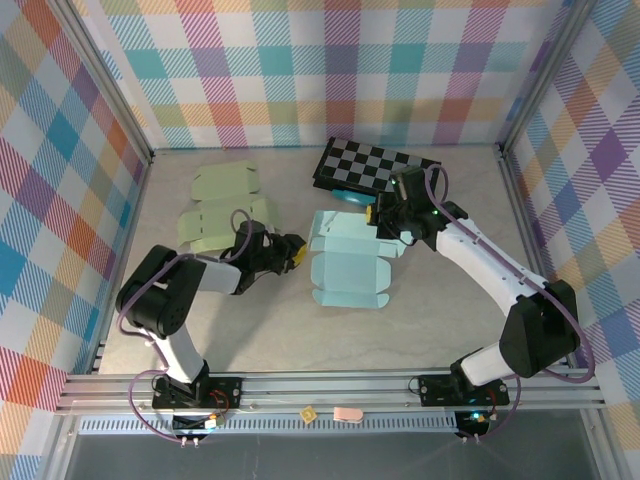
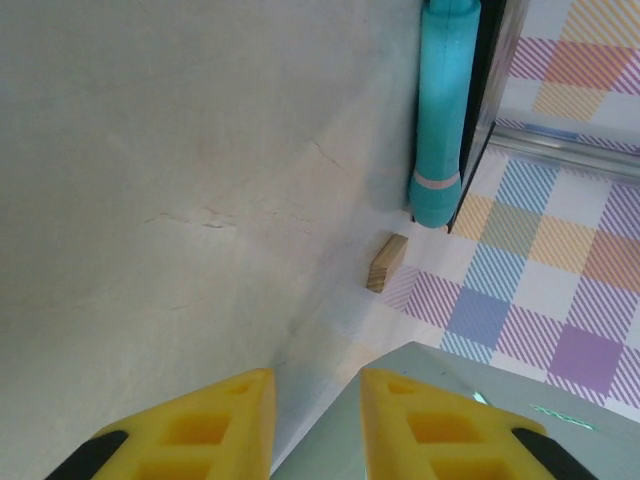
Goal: Fold the paper box
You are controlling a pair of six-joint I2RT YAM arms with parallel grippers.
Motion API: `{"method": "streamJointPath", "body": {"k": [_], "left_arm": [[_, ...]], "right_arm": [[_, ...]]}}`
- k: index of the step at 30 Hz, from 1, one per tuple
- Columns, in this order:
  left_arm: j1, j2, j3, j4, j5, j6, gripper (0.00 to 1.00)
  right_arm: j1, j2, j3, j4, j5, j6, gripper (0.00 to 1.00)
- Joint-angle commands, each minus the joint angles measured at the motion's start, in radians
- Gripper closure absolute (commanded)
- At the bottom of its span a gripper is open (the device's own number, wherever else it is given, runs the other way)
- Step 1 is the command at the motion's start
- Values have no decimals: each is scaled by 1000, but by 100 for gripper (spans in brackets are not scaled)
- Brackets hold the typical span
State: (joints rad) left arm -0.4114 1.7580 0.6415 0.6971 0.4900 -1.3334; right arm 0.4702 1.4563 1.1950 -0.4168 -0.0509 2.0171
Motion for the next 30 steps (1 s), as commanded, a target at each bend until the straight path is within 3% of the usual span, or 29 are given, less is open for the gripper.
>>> {"method": "streamJointPath", "body": {"k": [1,13,30], "left_arm": [[-27,43,4,183,12,-72,72],[-75,49,-51,356,-52,-170,68],[-110,-53,-105,294,-41,-157,57]], "right_arm": [[-10,4,-11,2,-15,32,100],[-50,13,-47,52,-44,58,100],[-74,35,-106,129,-69,52,100]]}}
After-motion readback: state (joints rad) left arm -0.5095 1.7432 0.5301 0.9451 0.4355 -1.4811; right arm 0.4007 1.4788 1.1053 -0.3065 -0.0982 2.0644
